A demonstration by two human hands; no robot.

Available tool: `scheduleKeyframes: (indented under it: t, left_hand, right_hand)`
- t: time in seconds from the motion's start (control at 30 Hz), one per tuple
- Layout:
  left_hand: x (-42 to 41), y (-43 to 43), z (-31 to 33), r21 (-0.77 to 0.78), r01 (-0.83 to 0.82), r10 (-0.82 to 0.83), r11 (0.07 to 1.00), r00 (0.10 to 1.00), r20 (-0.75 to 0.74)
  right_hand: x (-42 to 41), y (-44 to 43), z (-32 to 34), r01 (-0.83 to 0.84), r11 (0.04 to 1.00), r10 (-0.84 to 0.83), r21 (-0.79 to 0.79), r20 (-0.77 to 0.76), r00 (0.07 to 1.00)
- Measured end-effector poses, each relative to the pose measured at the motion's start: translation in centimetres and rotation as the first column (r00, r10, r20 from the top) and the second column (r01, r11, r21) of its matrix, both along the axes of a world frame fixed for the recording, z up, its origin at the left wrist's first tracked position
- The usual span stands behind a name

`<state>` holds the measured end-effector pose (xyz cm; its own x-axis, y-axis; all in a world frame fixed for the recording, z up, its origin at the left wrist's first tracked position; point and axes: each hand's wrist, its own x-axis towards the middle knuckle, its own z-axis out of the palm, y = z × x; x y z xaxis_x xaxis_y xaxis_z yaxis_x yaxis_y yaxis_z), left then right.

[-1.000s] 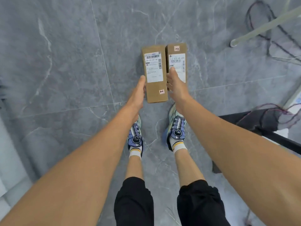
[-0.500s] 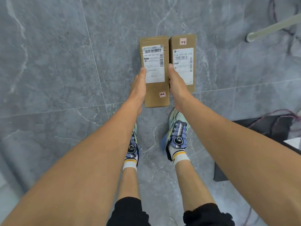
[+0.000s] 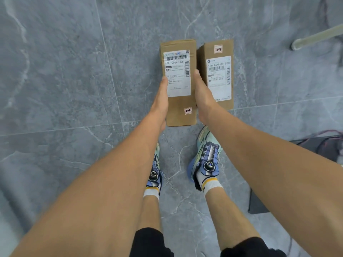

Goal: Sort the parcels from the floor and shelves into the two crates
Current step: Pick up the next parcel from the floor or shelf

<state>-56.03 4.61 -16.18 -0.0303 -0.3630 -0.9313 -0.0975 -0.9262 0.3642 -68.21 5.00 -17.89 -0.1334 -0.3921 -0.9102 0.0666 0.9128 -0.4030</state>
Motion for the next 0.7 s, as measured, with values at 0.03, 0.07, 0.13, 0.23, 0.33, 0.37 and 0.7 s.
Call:
scheduleKeyframes:
  t: [0.03,0.07,0.13,0.23,0.33,0.37,0.7]
  left_hand:
    - [0.4,-0.1,0.3,-0.006,-0.016,0.016,1.000,1.000,-0.008]
    - [0.9,-0.3,0.8,-0.017,-0.031,0.030,0.999,0.999,-0.018]
    - [2.0,-1.1,2.7,-0.049,-0.067,0.065,0.997,0.997,-0.048]
    - [3.9,-2.8,7.1,-0.117,-0.092,0.084,0.989,0.994,-0.070]
    - [6.0,-4.9,12.8,-0.185,-0.128,0.115,0.974,0.990,-0.080]
    - [6.7,-5.7,14.7,-0.215,-0.131,0.116,0.968,0.990,-0.083]
    - [12.5,-12.5,43.5,-0.500,-0.224,0.182,0.837,0.974,-0.132]
  right_hand:
    - [0.3,-0.2,0.5,-0.007,1.000,0.007,-0.007,0.007,1.000]
    - [0.5,-0.5,1.2,-0.011,1.000,0.012,-0.018,0.014,1.000]
    - [1.4,-1.2,3.1,-0.008,0.999,0.009,-0.046,0.018,1.000]
    - [3.1,-3.1,7.4,0.006,0.996,-0.003,-0.084,0.036,0.999]
    - [4.5,-5.8,12.9,-0.003,0.994,0.012,-0.110,0.085,0.996]
    - [5.1,-6.7,15.4,-0.016,0.990,0.028,-0.138,0.083,0.996]
    - [11.1,-15.2,43.6,-0.113,0.848,0.158,-0.519,0.044,0.986]
